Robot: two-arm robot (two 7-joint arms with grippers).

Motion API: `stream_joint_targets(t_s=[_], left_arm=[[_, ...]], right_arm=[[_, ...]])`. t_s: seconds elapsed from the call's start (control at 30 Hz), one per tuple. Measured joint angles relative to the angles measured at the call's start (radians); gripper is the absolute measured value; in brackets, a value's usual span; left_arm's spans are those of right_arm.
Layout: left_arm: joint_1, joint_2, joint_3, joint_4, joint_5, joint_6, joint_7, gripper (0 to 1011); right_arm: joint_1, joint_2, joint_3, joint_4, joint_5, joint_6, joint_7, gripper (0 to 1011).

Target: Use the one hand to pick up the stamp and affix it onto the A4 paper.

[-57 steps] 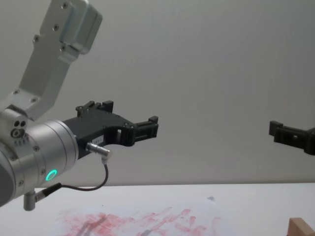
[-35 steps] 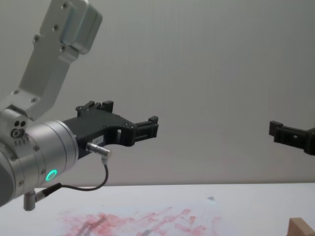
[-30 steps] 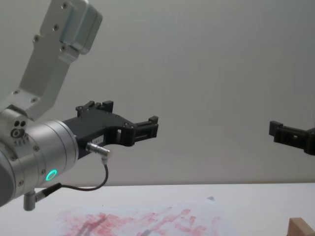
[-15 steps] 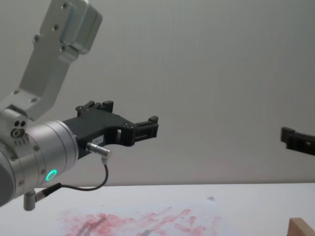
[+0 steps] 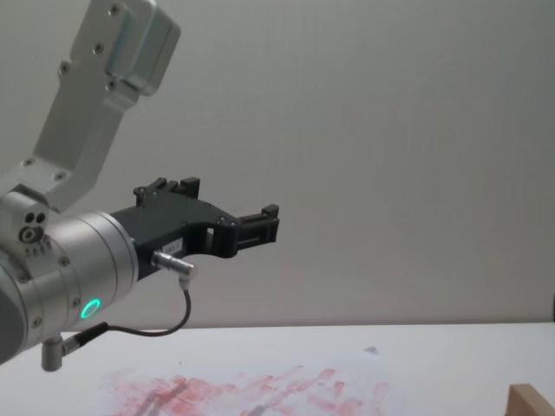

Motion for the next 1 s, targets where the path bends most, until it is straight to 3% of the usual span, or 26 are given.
stream_joint_targets(t_s=[0.43, 0.67, 1.0], left_arm=[[0.0, 0.0, 0.0, 0.0, 0.0, 0.0, 0.0, 1001], [0.0, 0.0, 0.0, 0.0, 0.0, 0.0, 0.0, 1001], [0.0, 0.0, 0.0, 0.0, 0.0, 0.0, 0.0, 1001]], right_arm=[[0.013, -0.014, -0.006, 0.019, 0.002, 0.133, -0.01, 1001], [0.058, -0.042, -0.02, 0.065, -0.028, 0.199, 0.012, 1001], [0.127, -0.083, -0.041, 0.136, -0.08, 0.252, 0.058, 1001]])
